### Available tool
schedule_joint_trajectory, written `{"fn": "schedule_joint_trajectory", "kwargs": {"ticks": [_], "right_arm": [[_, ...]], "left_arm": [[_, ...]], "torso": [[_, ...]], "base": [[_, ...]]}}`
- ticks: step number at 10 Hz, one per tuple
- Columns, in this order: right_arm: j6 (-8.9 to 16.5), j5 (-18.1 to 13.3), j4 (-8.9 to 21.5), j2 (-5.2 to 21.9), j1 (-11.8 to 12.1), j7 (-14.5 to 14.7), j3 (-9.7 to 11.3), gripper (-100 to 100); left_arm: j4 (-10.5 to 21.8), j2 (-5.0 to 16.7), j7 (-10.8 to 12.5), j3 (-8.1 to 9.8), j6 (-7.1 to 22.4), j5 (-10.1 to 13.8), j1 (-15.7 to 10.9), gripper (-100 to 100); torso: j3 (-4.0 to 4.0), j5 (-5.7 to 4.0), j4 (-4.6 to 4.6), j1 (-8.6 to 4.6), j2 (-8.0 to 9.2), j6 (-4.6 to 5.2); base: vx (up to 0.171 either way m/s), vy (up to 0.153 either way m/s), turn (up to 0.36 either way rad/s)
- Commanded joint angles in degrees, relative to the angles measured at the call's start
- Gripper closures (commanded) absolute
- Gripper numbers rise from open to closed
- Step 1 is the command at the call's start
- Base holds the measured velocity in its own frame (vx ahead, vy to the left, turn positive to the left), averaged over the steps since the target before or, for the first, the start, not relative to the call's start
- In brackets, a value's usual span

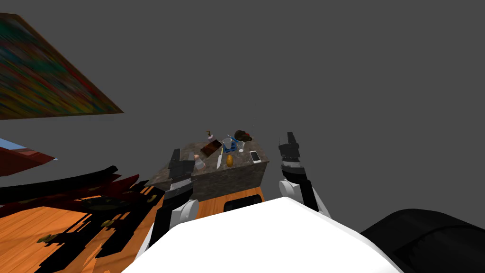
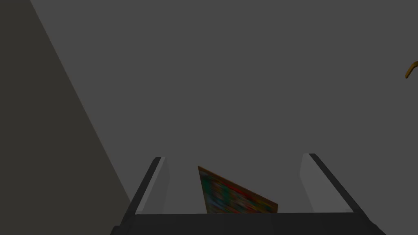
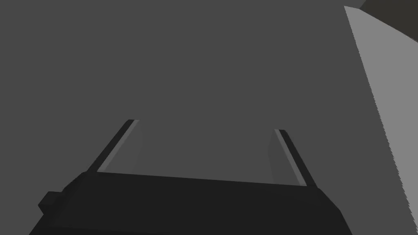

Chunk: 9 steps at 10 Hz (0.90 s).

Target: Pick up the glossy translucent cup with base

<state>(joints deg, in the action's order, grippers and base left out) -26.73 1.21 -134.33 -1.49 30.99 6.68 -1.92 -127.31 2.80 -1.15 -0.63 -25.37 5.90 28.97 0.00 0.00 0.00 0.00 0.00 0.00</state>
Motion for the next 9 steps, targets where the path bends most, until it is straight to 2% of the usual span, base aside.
{"fn": "schedule_joint_trajectory", "kwargs": {"ticks": [1,5,9], "right_arm": [[-0.13,-0.2,0.38,1.86,0.28,0.36,0.3,-100],[-0.77,-1.39,3.0,8.2,1.73,2.21,1.8,-100],[-1.66,-3.41,8.28,15.18,3.86,4.7,3.78,-100]], "left_arm": [[0.0,0.0,0.0,0.0,0.0,0.0,0.0,0],[0.0,-0.01,0.0,-0.01,0.0,0.0,-0.01,0],[0.0,-0.01,0.0,-0.01,0.0,0.0,-0.02,0]], "torso": [[0.0,0.0,0.0,0.0,0.0,0.0],[0.18,0.05,0.07,0.24,0.31,0.0],[0.36,0.09,0.14,0.42,0.62,0.0]], "base": [[-0.02,0.015,0.007],[-0.076,0.059,0.012],[-0.151,0.105,0.031]]}}
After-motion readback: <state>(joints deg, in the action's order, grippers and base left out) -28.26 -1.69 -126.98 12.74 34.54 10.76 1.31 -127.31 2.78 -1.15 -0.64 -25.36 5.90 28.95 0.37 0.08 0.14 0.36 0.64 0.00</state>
